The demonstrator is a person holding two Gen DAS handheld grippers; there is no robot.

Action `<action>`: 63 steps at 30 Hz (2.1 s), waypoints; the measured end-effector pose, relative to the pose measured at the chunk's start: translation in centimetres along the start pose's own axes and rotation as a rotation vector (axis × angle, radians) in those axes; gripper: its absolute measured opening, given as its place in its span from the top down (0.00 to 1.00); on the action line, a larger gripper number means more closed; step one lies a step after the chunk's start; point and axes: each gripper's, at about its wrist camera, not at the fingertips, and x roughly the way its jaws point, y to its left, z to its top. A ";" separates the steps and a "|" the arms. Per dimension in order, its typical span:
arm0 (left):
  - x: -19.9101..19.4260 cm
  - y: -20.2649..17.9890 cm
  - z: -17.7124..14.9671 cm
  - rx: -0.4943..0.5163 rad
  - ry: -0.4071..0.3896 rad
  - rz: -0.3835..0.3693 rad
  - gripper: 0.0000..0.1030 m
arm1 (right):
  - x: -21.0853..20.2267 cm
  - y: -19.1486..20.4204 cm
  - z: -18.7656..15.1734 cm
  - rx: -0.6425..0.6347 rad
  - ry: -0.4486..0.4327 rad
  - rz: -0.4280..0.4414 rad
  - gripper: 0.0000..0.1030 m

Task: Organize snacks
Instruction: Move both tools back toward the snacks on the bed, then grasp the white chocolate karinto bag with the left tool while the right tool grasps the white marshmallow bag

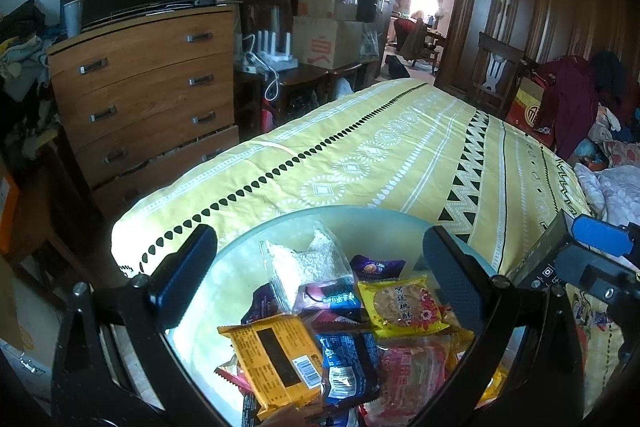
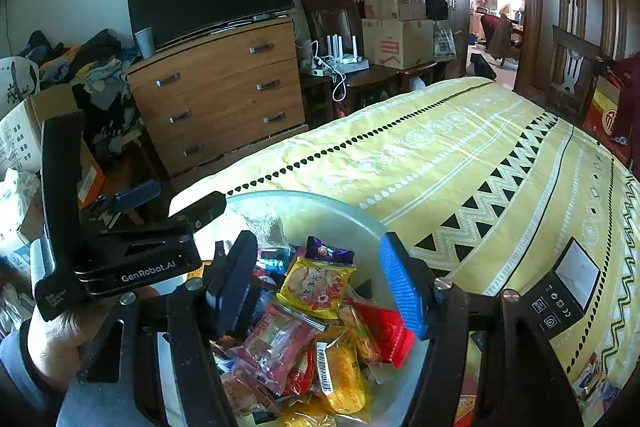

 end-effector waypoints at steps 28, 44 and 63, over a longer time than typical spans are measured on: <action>-7.5 -7.7 -2.9 0.157 -0.121 -0.146 0.00 | -12.8 -3.6 -9.2 0.075 -0.207 -0.042 0.35; -7.2 -34.2 -24.5 0.631 0.445 -0.728 0.09 | -27.6 -21.1 -42.6 0.687 0.048 -0.391 0.35; -1.8 -36.3 -27.1 0.558 0.503 -0.593 0.11 | -16.7 -31.6 -41.1 0.690 0.281 -0.358 0.11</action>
